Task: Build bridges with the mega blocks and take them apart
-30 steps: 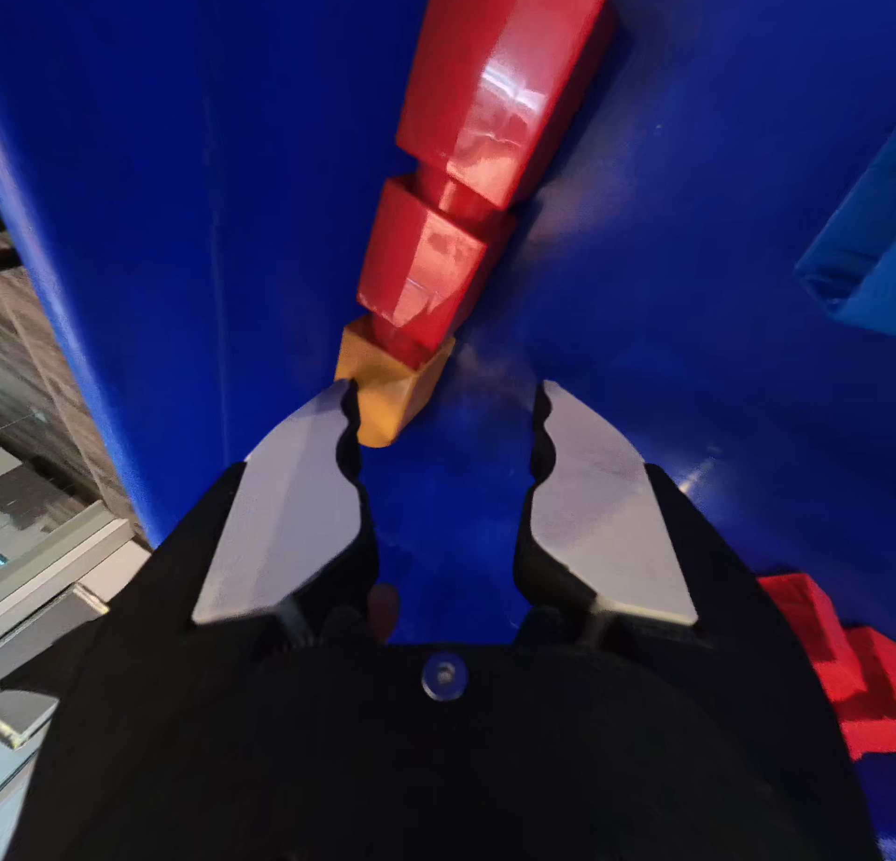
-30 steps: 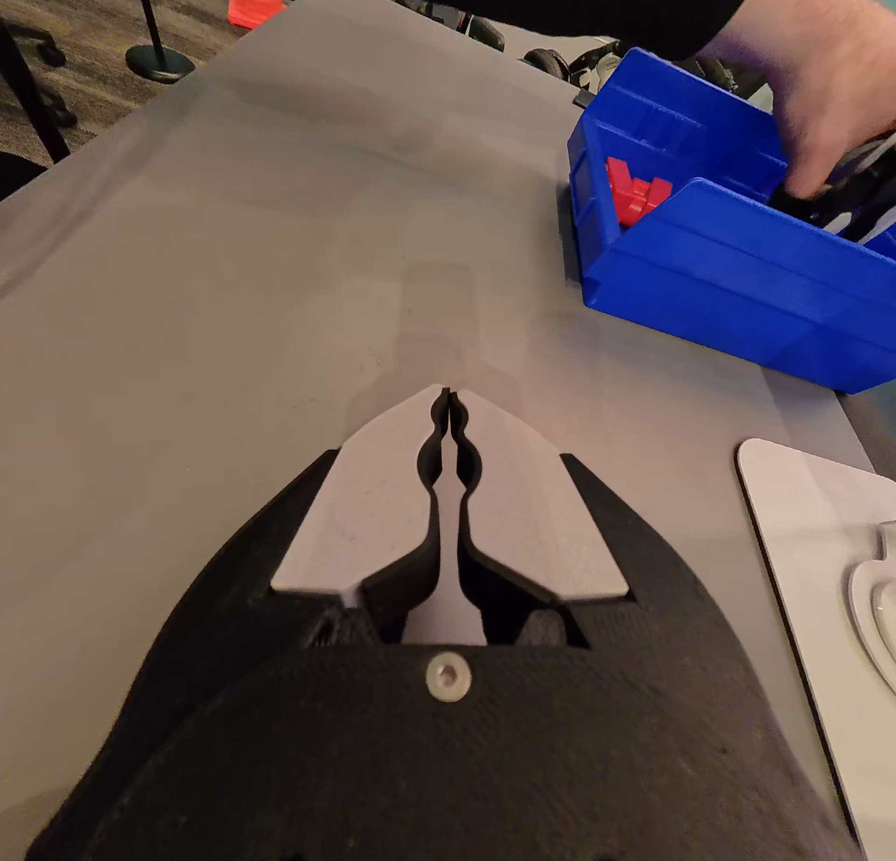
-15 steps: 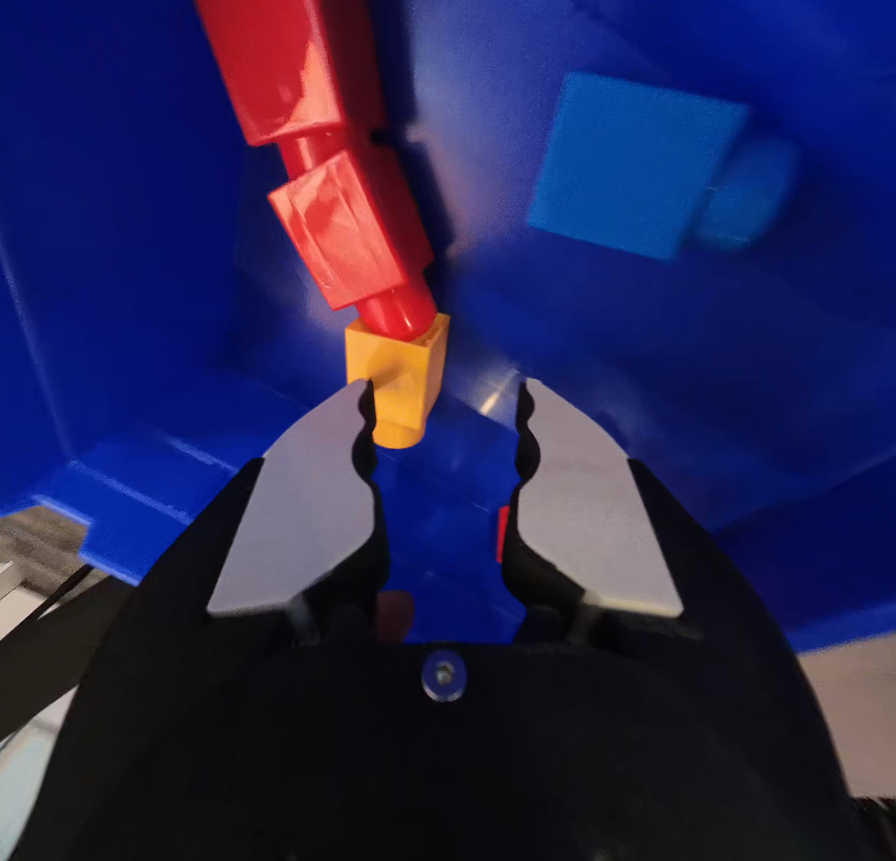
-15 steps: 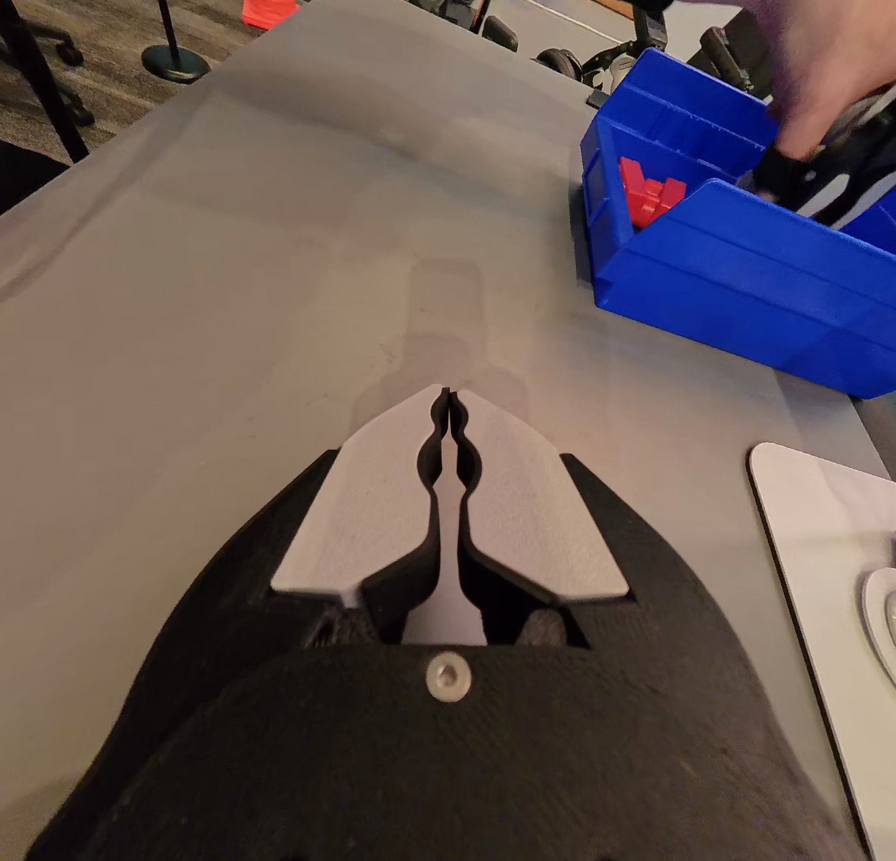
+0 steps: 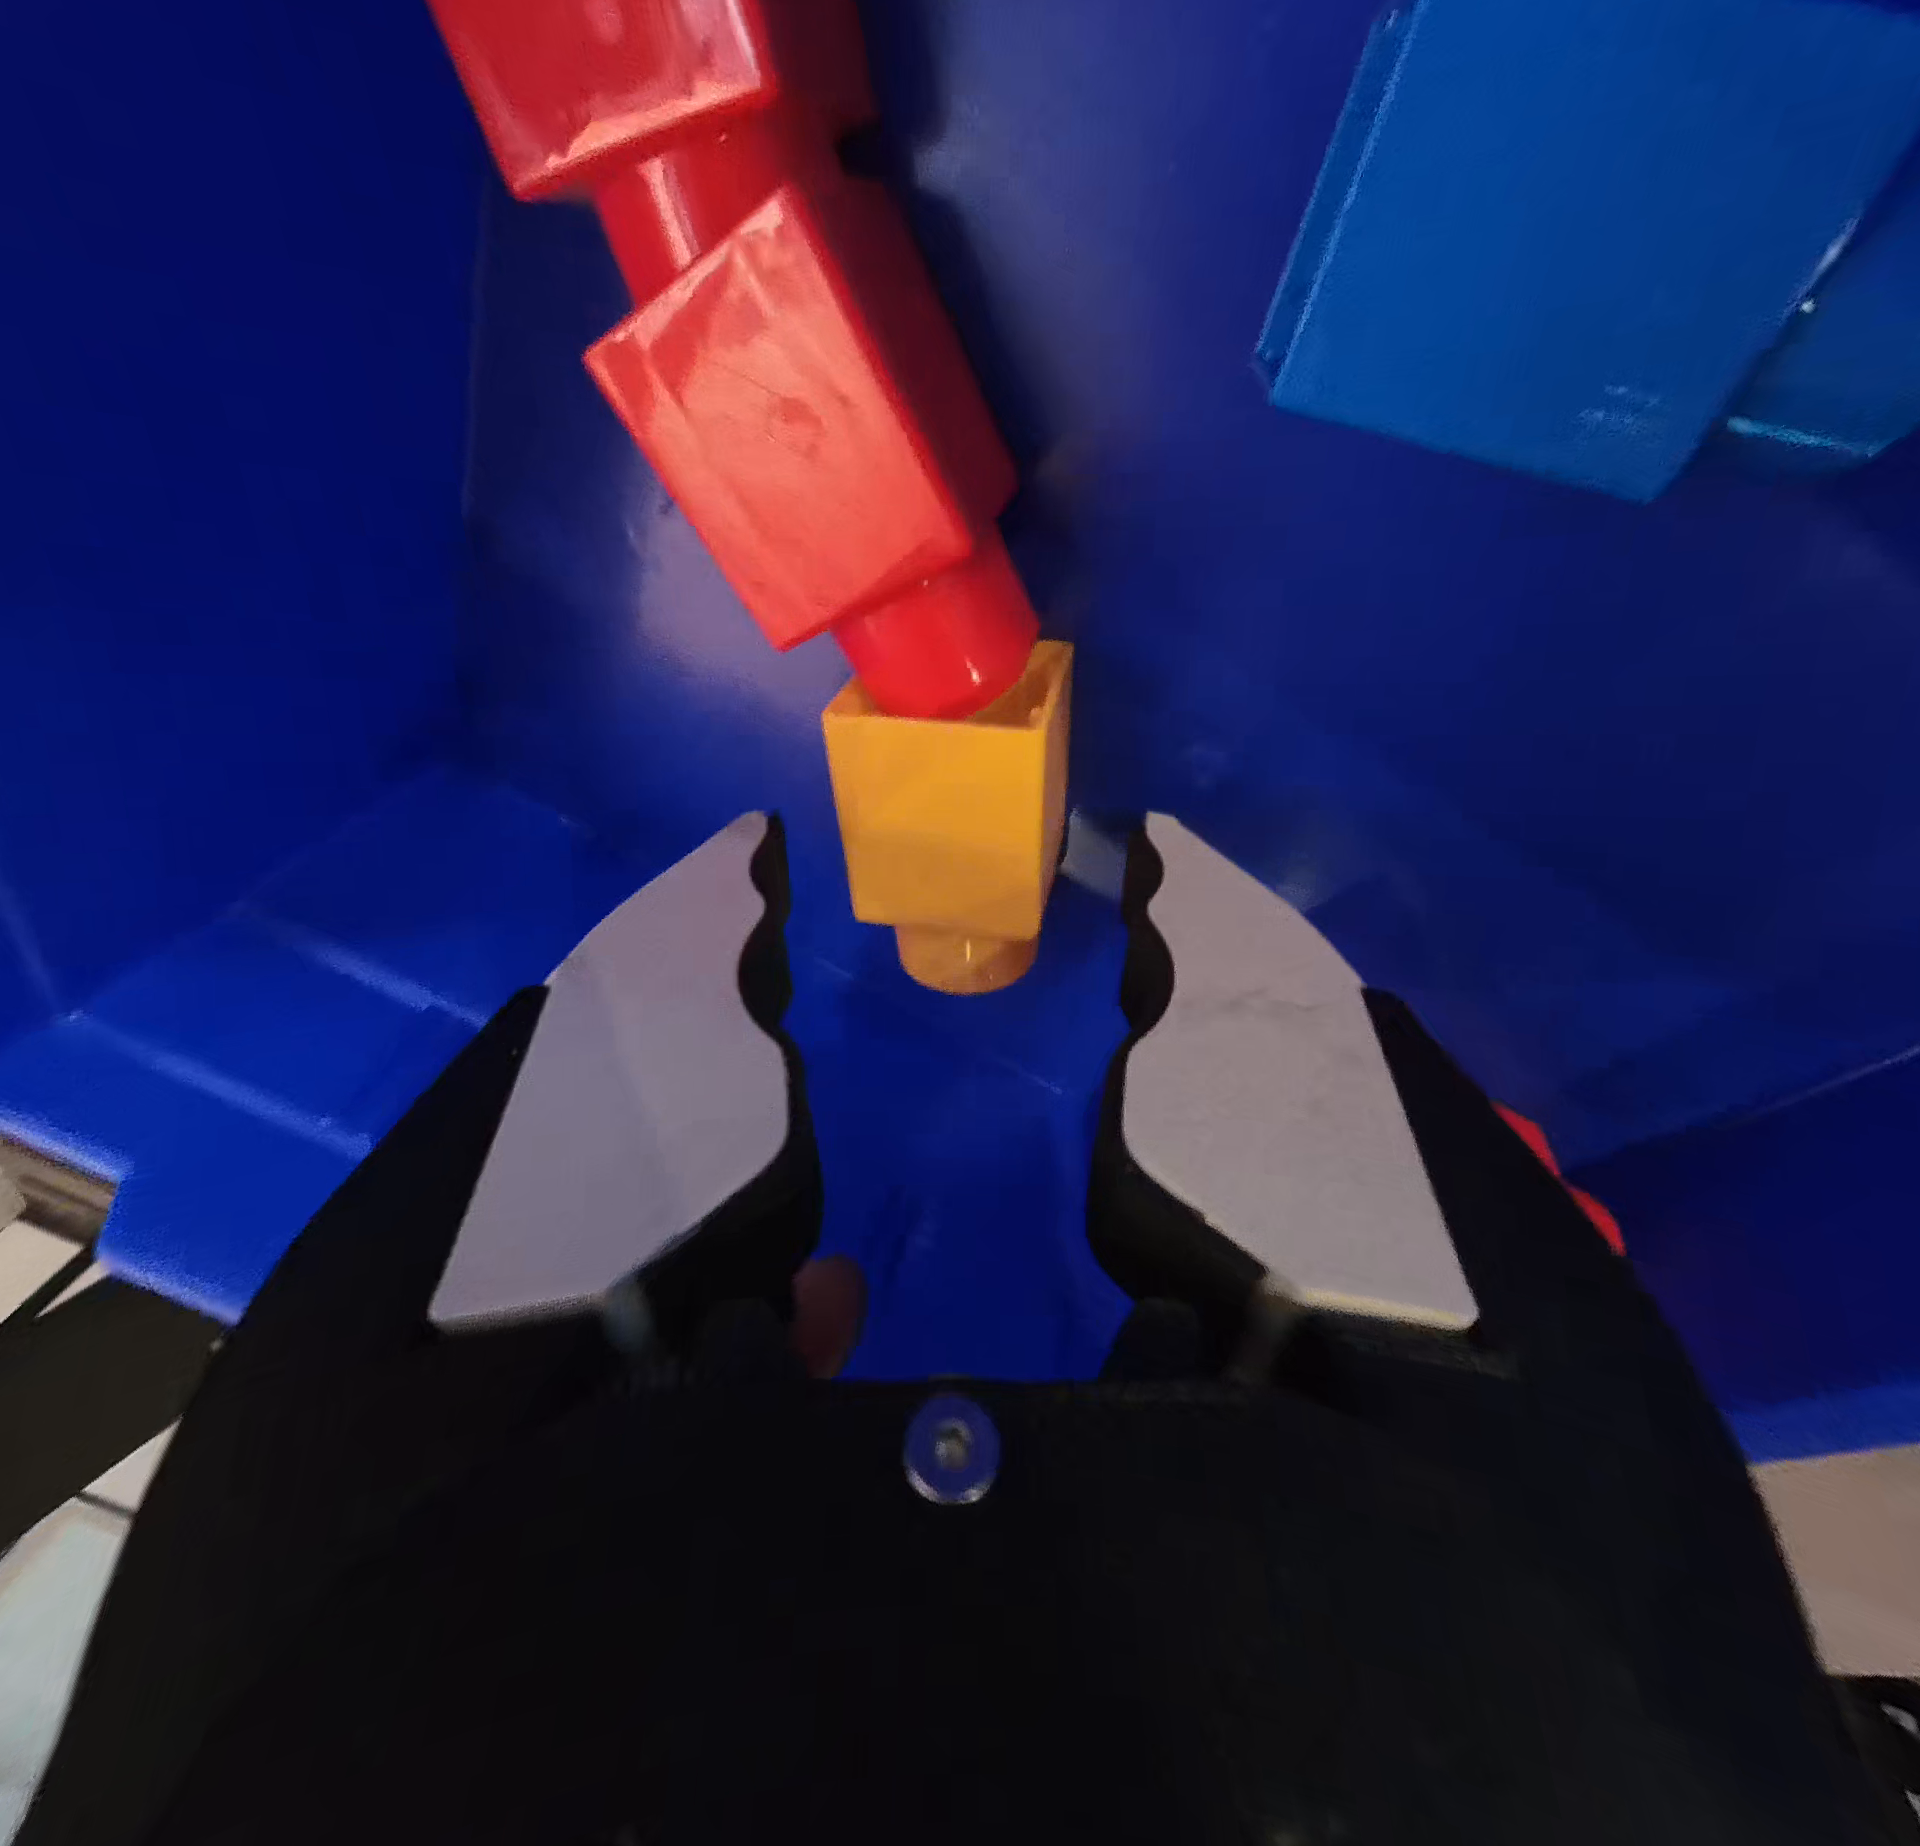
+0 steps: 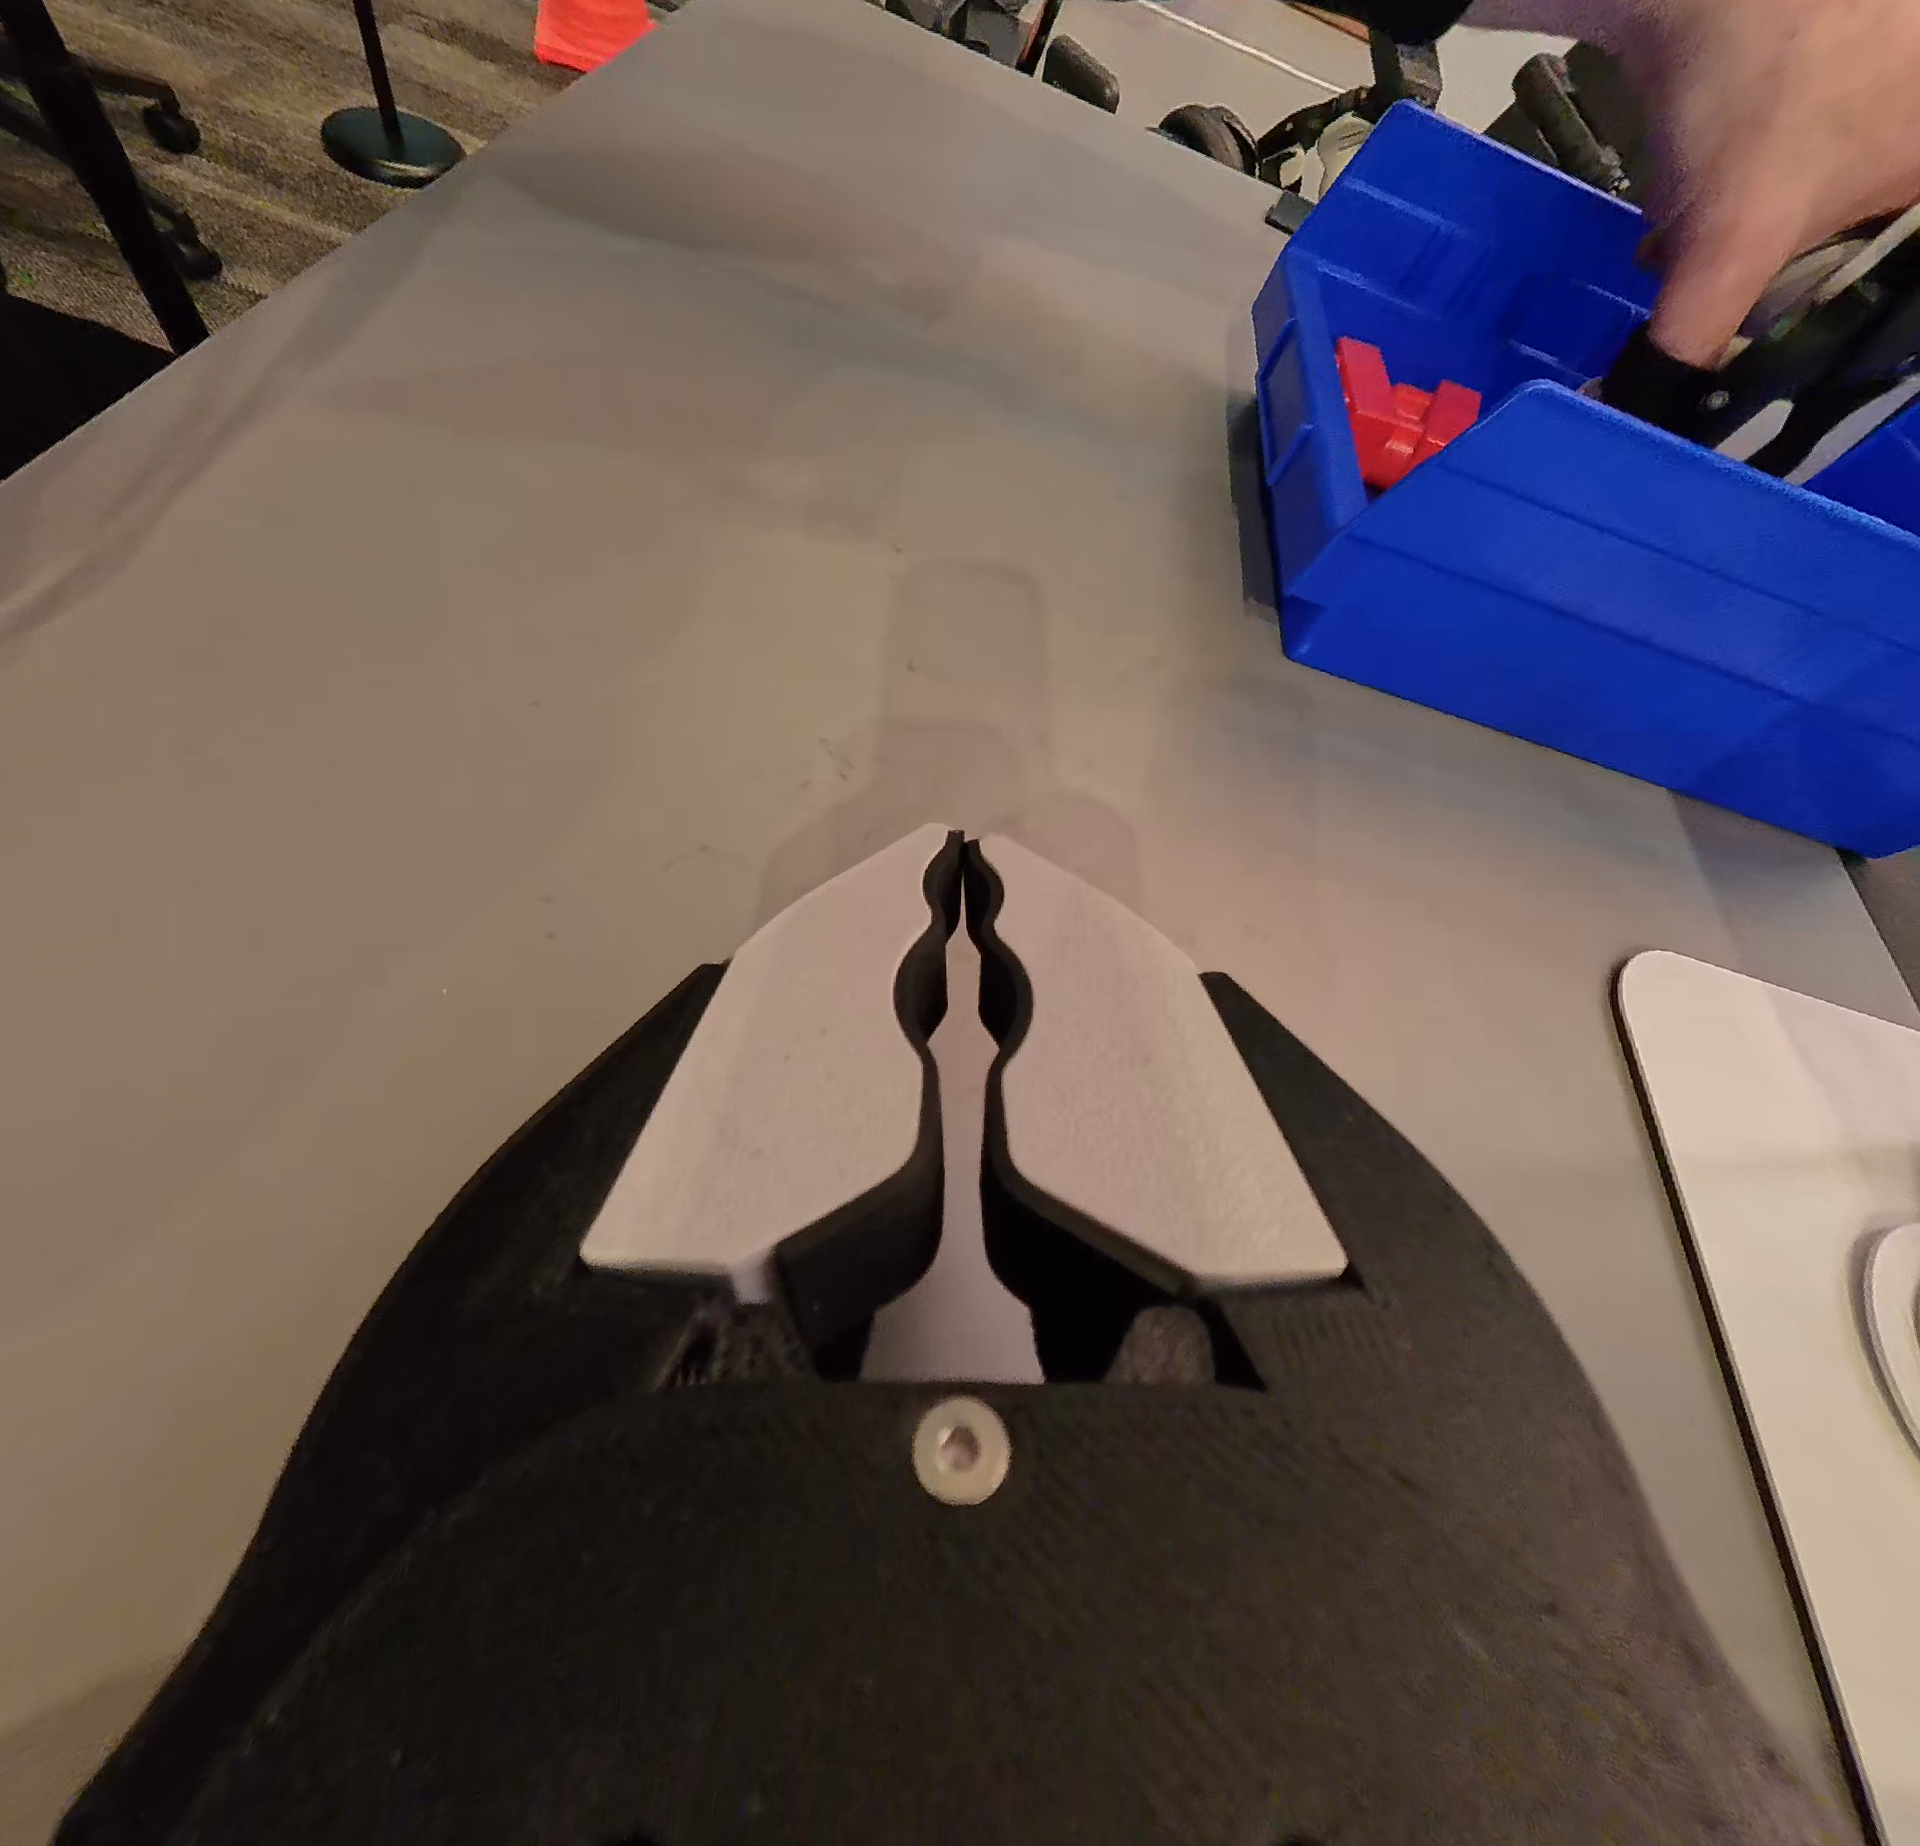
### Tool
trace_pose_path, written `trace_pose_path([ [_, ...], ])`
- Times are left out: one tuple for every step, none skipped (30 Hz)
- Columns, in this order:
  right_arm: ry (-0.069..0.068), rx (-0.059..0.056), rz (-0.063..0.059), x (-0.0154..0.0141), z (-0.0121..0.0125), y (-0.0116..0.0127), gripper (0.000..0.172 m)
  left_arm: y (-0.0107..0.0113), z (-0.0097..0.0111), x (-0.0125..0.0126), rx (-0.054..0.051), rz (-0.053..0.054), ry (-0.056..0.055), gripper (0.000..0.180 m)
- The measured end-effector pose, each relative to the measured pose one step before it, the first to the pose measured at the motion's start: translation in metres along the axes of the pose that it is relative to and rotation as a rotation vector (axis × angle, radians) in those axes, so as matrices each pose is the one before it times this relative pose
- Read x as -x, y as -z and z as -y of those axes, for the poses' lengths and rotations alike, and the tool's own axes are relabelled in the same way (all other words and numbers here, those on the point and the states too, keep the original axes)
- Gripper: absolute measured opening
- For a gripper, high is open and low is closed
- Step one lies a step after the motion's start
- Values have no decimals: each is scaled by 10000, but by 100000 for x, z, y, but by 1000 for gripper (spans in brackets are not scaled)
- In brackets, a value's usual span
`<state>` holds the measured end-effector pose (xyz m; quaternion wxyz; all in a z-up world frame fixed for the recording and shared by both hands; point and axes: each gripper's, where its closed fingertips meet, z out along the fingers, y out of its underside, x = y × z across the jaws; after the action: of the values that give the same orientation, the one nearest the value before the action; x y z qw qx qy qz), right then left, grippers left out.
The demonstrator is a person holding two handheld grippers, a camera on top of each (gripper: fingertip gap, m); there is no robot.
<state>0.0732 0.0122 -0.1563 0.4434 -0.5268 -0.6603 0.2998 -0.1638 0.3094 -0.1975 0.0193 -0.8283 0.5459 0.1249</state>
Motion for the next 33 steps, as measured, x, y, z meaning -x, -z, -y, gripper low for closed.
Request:
trace_pose_path([
  [4,3,9,11,-12,-2,0,-244,114,-96,50,-59,28,59],
  [4,-8,6,3,14,8,0,-73,83,-243,42,-171,9,52],
  [-6,-8,11,9,3,3,0,95,179,-90,-74,-72,37,50],
  [-7,-2,16,16,-5,7,0,44,59,-11,8,-3,7,46],
  [3,5,6,5,-3,-5,0,-43,-56,-140,79,-61,-43,39],
  [13,9,4,10,-18,-19,0,-95,-53,-156,80,-46,-53,39],
  [18,8,13,34,-6,-6,0,-13,20,-1,37,50,-5,39],
  [15,1,8,31,-6,7,0,63,-34,-16,34,29,28,39],
  [4,-17,-6,-12,23,10,0,67,-44,-26,22,35,12,38],
  [-7,-20,-5,-14,23,30,0,69,-97,121,21,136,71,38],
  [-10,-20,0,-3,19,17,0,77,-256,80,87,89,100,38],
  [-8,-11,3,0,3,32,0,104,-212,12,27,56,50,38],
  [-1,-5,-1,1,-6,23,0,187,-27,-6,-114,68,-1,38],
  [7,-2,2,8,1,8,0,253,-35,-50,-118,55,6,37],
  [12,0,2,17,-8,6,0,308,-156,4,-28,95,7,37],
  [16,4,6,25,8,-5,0,367,-137,110,-43,178,-13,37],
  [18,6,1,13,-16,-12,0,387,-58,45,-93,127,3,37],
  [15,11,6,28,-6,-13,0,379,-86,-145,-93,-22,39,37],
  [10,6,-1,13,-12,2,0,405,-49,-33,-121,72,40,37],
  [3,5,-9,-1,-12,0,0,449,-14,70,-166,163,18,37],
  [2,-8,-22,-21,10,26,0,454,-136,-140,-105,14,39,37],
  [-26,-16,-61,-92,13,31,0,486,-144,-160,-116,19,50,37],
  [-67,-6,-61,-134,-6,28,0,550,-60,-237,-184,-21,76,37],
  [-60,-42,-48,-107,43,57,0,597,-27,-342,-214,-61,61,37],
  [-52,-77,-59,-130,86,86,0,695,-44,-385,-198,-34,29,37],
  [-55,-91,-58,-117,95,104,0,815,15,-375,-223,36,15,37],
  [-71,-59,-47,-123,60,96,0,955,90,-403,-274,66,24,37],
  [-66,-12,-23,-77,-12,69,0,1036,187,-555,-334,15,39,37],
  [-17,-14,-15,-29,-5,56,0,1089,286,-654,-362,19,-6,37],
  [4,-31,-34,-32,35,52,0,1126,241,-710,-298,46,-41,37],
  [-28,-16,-75,-112,7,49,0,1138,371,-747,-338,55,-32,37],
  [-80,3,-84,-166,-15,30,0,1154,604,-954,-458,-45,9,37],
  [-62,-59,-52,-116,56,79,0,1069,664,-1160,-430,-109,-41,37],
])
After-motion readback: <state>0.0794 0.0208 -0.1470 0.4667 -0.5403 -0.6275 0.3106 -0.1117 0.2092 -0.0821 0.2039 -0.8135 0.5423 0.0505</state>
